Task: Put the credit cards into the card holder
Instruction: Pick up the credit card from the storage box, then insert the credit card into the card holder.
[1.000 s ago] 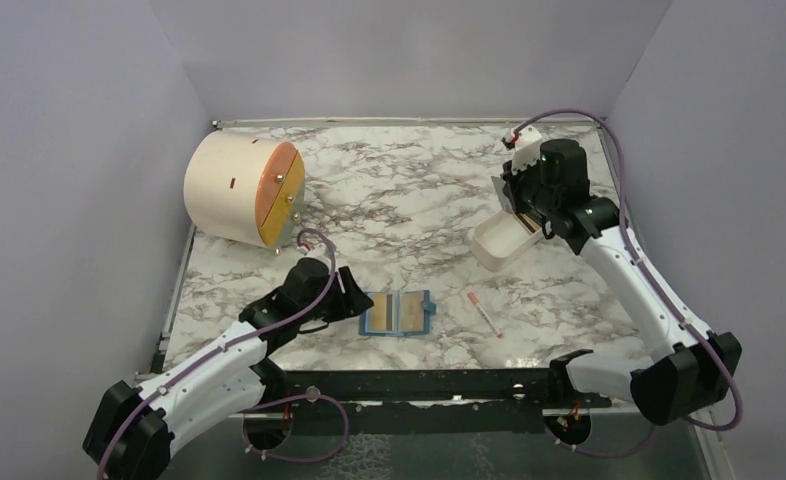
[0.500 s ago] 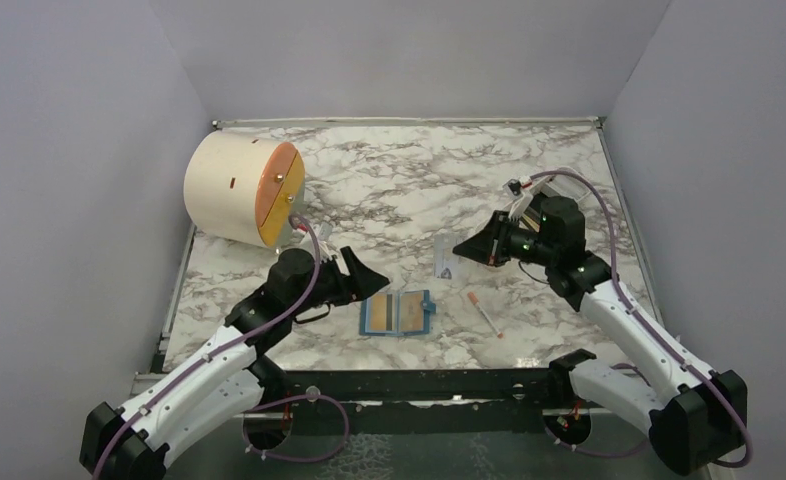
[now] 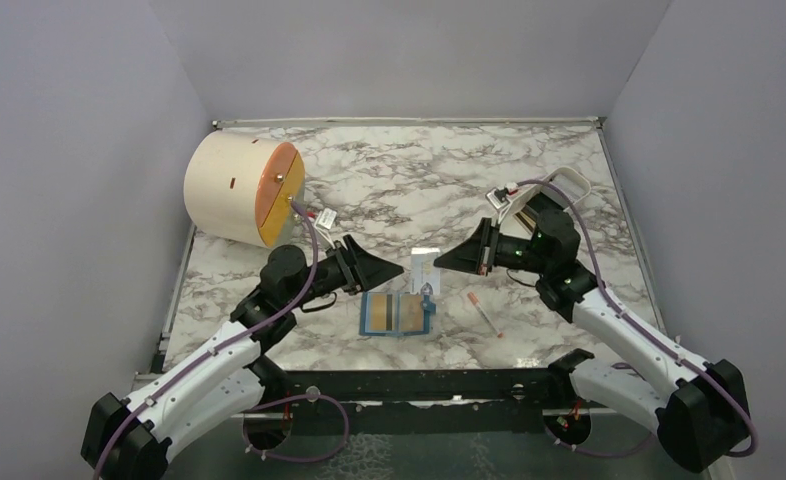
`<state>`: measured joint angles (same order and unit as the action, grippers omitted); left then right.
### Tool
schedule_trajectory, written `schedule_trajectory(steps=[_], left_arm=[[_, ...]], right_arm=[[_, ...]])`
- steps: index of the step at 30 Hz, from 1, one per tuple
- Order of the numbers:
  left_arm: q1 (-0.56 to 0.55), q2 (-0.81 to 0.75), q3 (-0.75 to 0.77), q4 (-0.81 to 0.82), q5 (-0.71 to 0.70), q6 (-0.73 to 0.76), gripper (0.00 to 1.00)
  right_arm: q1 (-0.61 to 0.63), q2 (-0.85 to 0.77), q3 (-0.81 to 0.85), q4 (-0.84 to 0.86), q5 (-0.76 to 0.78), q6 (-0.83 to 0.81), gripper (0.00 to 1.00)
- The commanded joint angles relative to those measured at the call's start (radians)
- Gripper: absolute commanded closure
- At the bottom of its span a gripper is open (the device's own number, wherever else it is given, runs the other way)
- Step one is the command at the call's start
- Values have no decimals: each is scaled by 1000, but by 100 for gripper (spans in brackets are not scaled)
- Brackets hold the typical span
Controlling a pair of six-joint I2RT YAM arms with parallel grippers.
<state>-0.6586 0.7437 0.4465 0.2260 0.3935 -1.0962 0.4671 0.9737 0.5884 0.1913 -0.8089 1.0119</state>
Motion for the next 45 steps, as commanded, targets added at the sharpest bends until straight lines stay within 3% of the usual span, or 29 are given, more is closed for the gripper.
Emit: schedule_trajectory(steps=[1, 7, 11, 13, 15, 20, 24, 32, 45], left_arm=[[-3, 35, 31, 92, 69, -30, 40], [-4, 56, 4, 146, 75, -54, 57], [-4, 52, -8, 151, 79, -45, 92], [-4, 45, -18, 151, 78, -40, 100], [-4, 41, -30, 150, 72, -40, 100], [-4, 39, -81, 144, 53, -38, 100], [-3, 42, -49, -25, 8, 69, 100], [-3, 70, 9, -274, -108, 249, 100], [22, 241, 15, -248, -67, 305, 100]], right_arm=[[41, 21, -36, 166, -32, 118, 99], [111, 67, -58, 251, -5, 159, 99], [130, 86, -70, 265, 11, 166, 99], [132, 89, -78, 270, 14, 161, 99], [131, 88, -77, 247, 20, 139, 96], [132, 71, -46, 96, 57, 44, 70], [133, 25, -9, -96, 159, -45, 60], [133, 56, 6, -276, 304, -185, 60], [209, 335, 113, -372, 452, -362, 63]])
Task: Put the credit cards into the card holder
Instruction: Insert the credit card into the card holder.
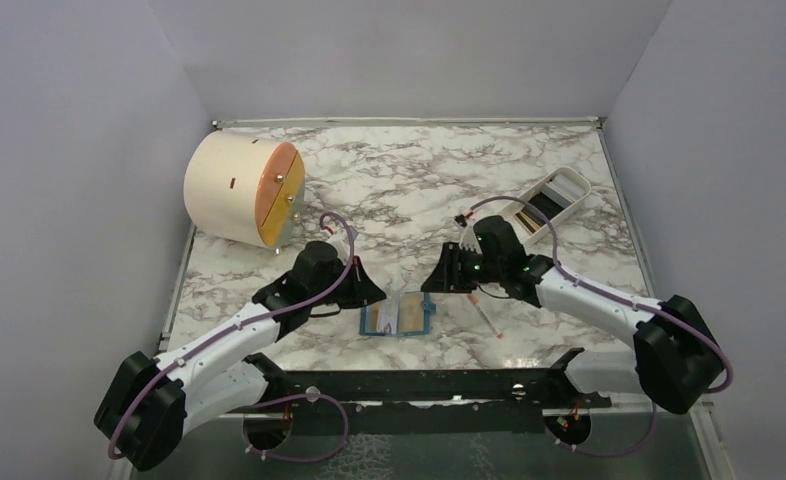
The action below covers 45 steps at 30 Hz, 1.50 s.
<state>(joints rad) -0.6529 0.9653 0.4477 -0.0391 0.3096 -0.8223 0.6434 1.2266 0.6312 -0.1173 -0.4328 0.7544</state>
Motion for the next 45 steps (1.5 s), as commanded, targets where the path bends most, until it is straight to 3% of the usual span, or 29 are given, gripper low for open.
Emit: schedule_trajectory(steps=[1, 7, 16, 45], left_arm=[[21, 27, 8, 26, 30, 30, 100], [82, 73, -18, 90, 102, 20, 100], [144, 160, -36, 201, 230, 4, 100], [144, 367, -66, 341, 250, 6, 100]], right_arm=[[43, 107, 91, -81, 87, -123, 65], [85, 197, 131, -118, 189, -196, 71], [104, 328, 149, -149, 224, -271, 78], [127, 365, 98, -88, 263, -288, 80]])
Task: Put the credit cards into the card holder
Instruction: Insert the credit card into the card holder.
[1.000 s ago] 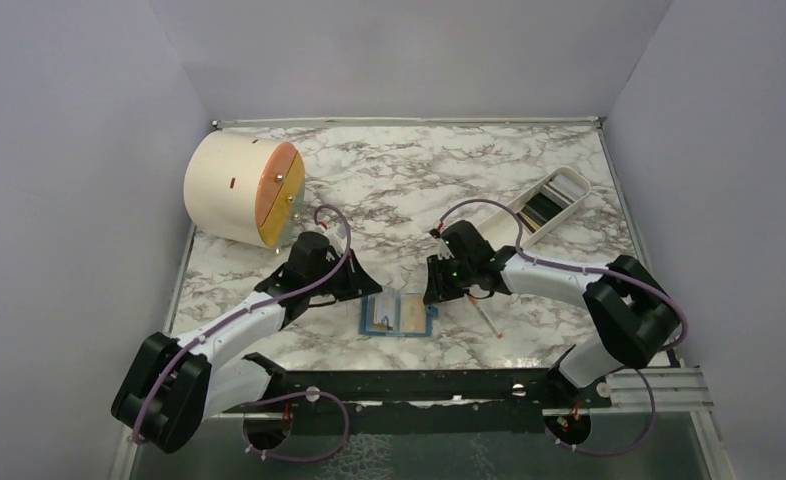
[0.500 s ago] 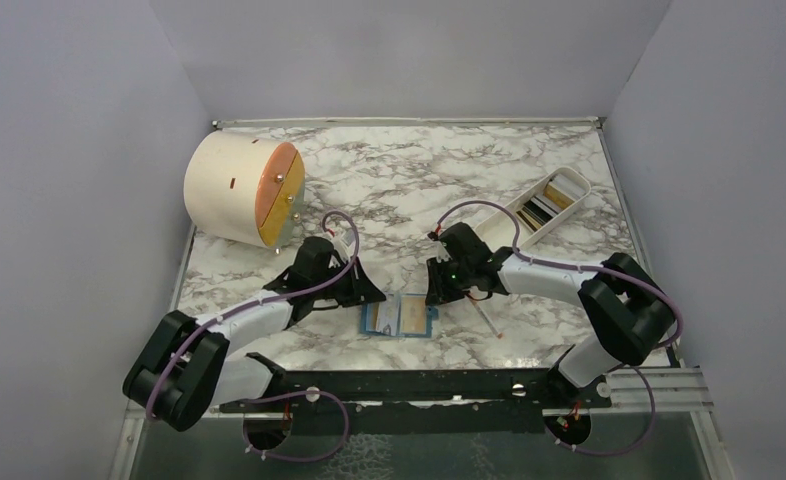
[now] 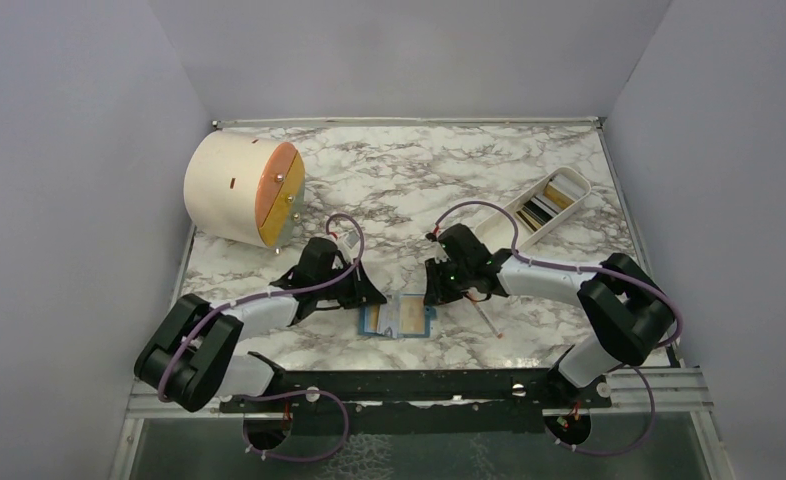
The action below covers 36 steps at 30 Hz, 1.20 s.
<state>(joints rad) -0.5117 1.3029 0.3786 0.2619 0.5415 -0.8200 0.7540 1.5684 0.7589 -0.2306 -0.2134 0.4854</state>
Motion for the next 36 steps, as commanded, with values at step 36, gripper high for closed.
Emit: schedule_trajectory(steps=[36], left_arm=[[-63, 40, -64, 107, -243, -60, 100]], right_arm=[[33, -51, -122, 91, 89, 133, 83]])
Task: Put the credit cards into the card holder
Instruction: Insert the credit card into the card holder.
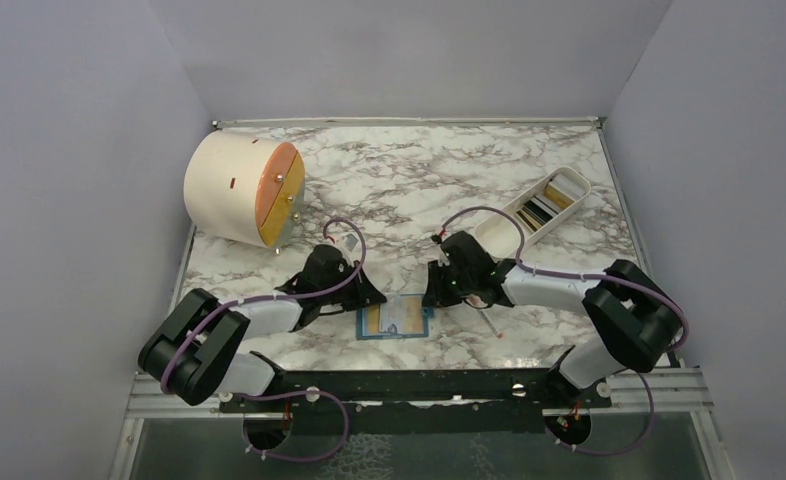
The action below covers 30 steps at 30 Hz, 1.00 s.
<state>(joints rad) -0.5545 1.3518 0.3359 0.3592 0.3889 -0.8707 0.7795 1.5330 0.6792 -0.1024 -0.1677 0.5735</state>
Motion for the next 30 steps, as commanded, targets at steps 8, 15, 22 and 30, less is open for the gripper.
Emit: schedule_trajectory(steps=[8, 15, 22, 30], left_arm=[[-42, -25, -47, 46, -156, -25, 100], [-80, -13, -64, 93, -164, -64, 100], [-81, -55, -40, 72, -135, -69, 73], [-81, -143, 56, -181, -191, 16, 50]], right_arm=[[7, -48, -74, -15, 57, 97, 83], [7, -99, -57, -44, 47, 120, 77], [7, -217, -58, -77, 21, 123, 70], [10, -223, -106, 10, -35, 143, 70]])
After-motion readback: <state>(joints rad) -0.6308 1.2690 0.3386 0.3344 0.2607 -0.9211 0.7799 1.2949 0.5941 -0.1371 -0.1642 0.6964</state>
